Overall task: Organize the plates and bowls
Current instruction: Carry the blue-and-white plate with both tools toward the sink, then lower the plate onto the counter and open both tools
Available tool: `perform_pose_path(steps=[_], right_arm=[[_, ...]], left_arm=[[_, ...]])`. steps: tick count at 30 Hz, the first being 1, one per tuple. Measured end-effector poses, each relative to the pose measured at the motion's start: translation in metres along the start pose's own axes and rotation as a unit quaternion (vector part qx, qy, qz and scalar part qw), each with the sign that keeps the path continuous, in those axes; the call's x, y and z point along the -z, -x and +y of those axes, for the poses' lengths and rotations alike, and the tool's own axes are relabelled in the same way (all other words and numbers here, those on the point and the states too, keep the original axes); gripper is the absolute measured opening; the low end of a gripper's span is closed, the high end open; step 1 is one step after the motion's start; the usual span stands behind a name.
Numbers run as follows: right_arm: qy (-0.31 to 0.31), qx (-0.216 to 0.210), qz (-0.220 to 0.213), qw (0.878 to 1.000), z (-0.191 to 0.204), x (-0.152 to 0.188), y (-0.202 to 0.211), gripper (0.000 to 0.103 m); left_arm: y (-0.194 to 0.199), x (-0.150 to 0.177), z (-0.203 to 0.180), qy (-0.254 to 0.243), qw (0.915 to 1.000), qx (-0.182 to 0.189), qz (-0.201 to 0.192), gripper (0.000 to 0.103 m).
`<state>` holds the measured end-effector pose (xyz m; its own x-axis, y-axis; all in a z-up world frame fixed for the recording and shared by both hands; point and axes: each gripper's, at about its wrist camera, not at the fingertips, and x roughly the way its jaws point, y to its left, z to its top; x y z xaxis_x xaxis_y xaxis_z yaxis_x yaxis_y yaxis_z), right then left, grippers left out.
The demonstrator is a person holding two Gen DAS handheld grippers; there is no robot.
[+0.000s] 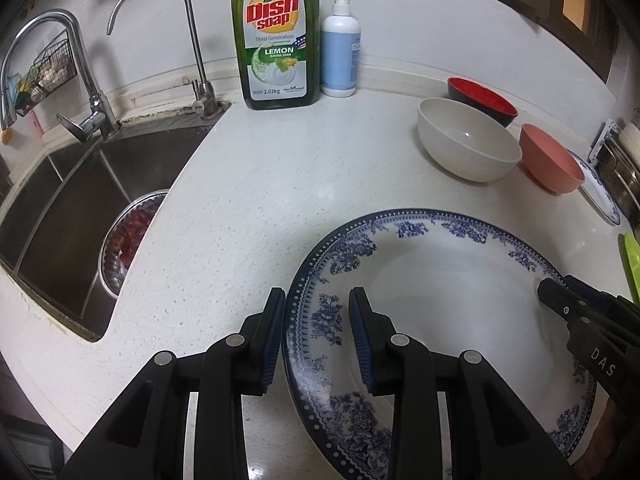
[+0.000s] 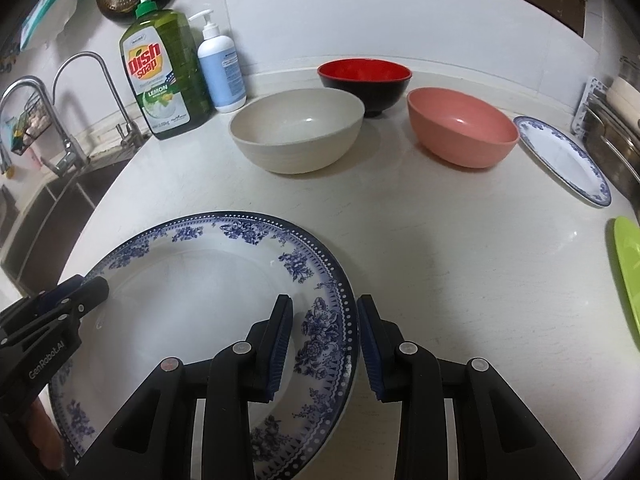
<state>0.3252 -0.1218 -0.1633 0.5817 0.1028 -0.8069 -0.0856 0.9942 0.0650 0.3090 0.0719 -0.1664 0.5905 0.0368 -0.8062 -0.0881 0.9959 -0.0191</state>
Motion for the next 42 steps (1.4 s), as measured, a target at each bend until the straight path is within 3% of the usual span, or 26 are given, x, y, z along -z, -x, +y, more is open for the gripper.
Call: perform_pose_path(steps=[30, 34, 36, 42], right_arm=[[-0.007, -0.004, 0.033, 0.999, 0.003, 0.008, -0.011, 0.036], [-0.008, 0.002, 0.024, 1.0, 0.003, 0.007, -0.007, 0.038], [-0.009, 0.008, 0.016, 1.0, 0.002, 0.006, -0.004, 0.051], [-0.019, 0.013, -0.005, 1.0, -0.005, 0.003, 0.012, 0.053]], left_arm=[[-0.012, 0.016, 0.005, 0.012, 0.9991, 0.01, 0.04, 0.039], [-0.006, 0.012, 0.006, 0.007, 0.9997, 0.002, 0.023, 0.058], [0.0, 0.008, 0.005, 0.0, 1.0, -0.006, 0.006, 0.063], [0.021, -0.003, -0.001, -0.018, 0.9992, 0.0, -0.035, 0.083]])
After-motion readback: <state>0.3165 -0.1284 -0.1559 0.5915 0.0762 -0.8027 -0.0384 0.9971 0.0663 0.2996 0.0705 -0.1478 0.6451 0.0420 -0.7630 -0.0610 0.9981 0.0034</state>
